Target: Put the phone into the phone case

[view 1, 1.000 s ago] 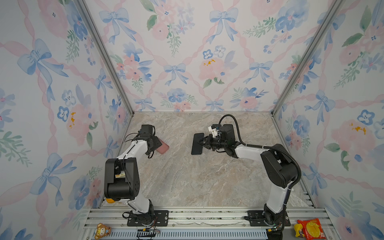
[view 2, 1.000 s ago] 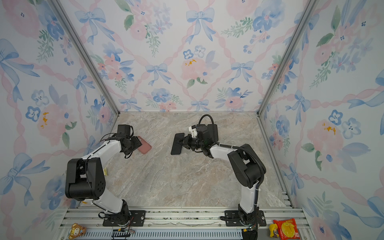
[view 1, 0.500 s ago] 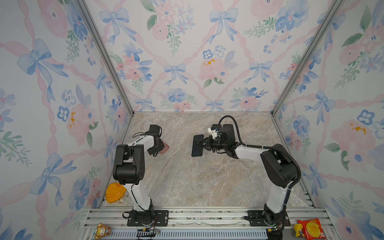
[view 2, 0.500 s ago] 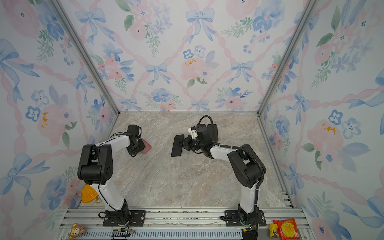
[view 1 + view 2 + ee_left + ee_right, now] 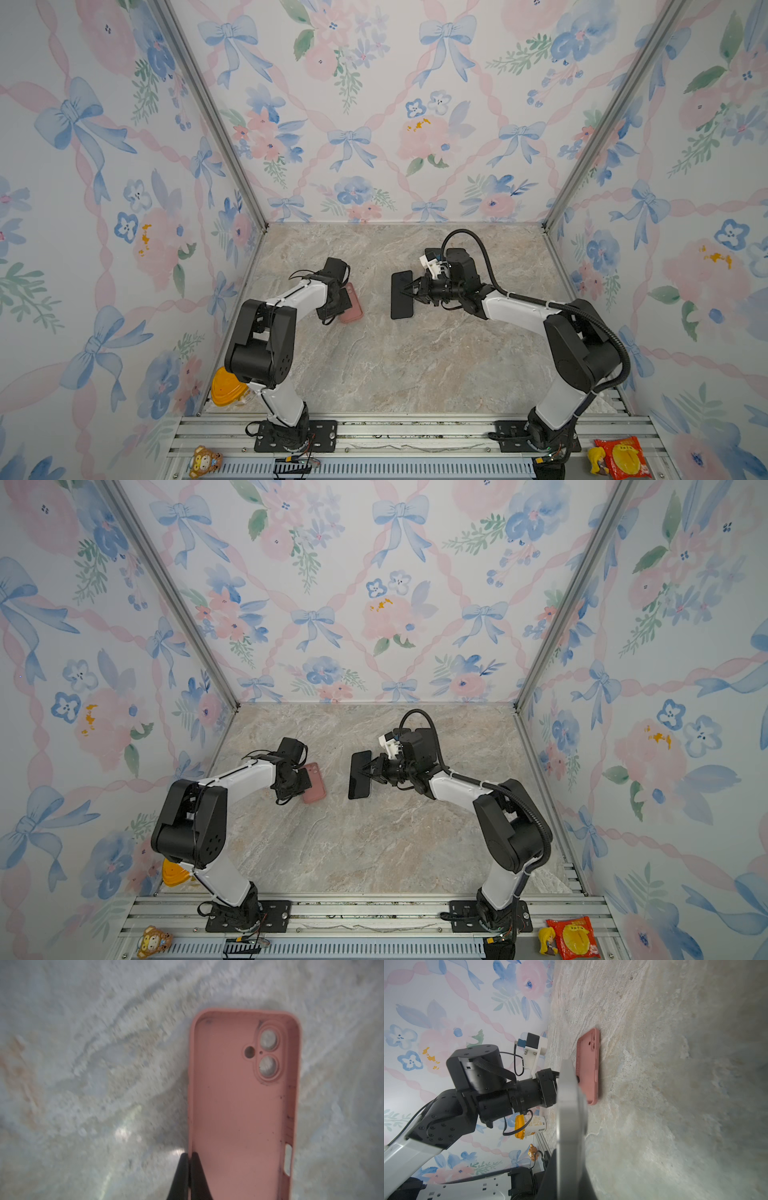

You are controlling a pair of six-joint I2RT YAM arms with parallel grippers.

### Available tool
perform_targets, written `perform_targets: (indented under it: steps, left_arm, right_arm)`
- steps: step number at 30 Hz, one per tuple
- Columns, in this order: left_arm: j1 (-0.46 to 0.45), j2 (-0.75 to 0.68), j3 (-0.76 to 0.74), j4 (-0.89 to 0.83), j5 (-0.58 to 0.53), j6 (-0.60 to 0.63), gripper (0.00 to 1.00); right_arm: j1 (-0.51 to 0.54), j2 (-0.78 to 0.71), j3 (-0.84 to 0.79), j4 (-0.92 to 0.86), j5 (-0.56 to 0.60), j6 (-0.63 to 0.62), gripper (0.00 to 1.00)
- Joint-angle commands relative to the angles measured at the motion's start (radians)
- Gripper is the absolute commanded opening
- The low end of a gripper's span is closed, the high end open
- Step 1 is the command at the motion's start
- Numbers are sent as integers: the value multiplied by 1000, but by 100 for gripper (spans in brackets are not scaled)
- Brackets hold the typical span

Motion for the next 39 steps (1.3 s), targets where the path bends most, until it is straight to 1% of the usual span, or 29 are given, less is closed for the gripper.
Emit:
perform_targets:
  steps: [1,5,7,10,13,14,15,17,19,21,23,24,27,29,30,31,33,34,35,36,38,39]
  left_arm:
    - [-115,-129,-84,-65,26,-146,0]
    - [-350,-225,-182,-68,-12,-350,0]
    - [-440,-238,-212,-65,-21,-456,0]
    - [-549,-191,-207,-59,-32,-571,0]
    - [-629,-106,-146,-60,-26,-613,0]
    - [-651,-81,-127,-59,-12,-624,4]
    - [-666,-65,-119,-59,5,-634,13]
    - [-695,-63,-112,-57,32,-653,24]
    - [-709,-92,-115,-43,41,-665,32]
    - [-712,-114,-111,-7,42,-660,35]
    - [-708,-108,-107,61,51,-642,37]
    - [-705,-100,-107,87,63,-632,37]
    - [-685,-112,-109,105,69,-584,37]
    - [-654,-180,-127,107,63,-504,39]
    - [-626,-223,-139,115,71,-456,42]
    - [-580,-272,-160,138,107,-378,43]
    - [-469,-364,-188,186,200,-217,41]
    - [-399,-408,-197,203,259,-137,39]
    - [-330,-442,-216,248,344,-74,36]
    - [-269,-462,-233,299,419,-42,36]
    - [-158,-473,-258,458,640,-13,36]
    - [-134,-463,-259,511,700,-4,38]
  right_arm:
    - [-3,-127,-64,-104,-15,-99,0]
    - [1,-264,-140,-225,22,-175,0]
    - [2,-324,-176,-270,36,-201,0]
    - [4,-391,-224,-309,60,-225,0]
    - [7,-405,-246,-326,58,-238,0]
    - [9,-403,-249,-327,58,-245,0]
    - [8,-398,-250,-332,57,-251,0]
    - [3,-393,-246,-342,48,-263,0]
    - [-4,-398,-242,-352,46,-274,0]
    - [-15,-396,-232,-369,42,-293,0]
    - [-35,-384,-227,-378,25,-299,0]
    - [-46,-377,-225,-373,4,-329,0]
    - [-70,-356,-227,-343,-50,-337,0]
    - [-74,-342,-219,-365,-73,-369,0]
    - [-73,-336,-213,-371,-83,-379,0]
    - [-73,-332,-212,-368,-126,-385,0]
    - [-70,-321,-210,-350,-174,-391,0]
    - [-70,-312,-203,-357,-193,-401,0]
    - [-70,-300,-200,-355,-218,-407,0]
    - [-71,-290,-198,-345,-236,-406,0]
    - [-74,-260,-191,-298,-282,-393,0]
    - [-74,-245,-184,-284,-299,-389,0]
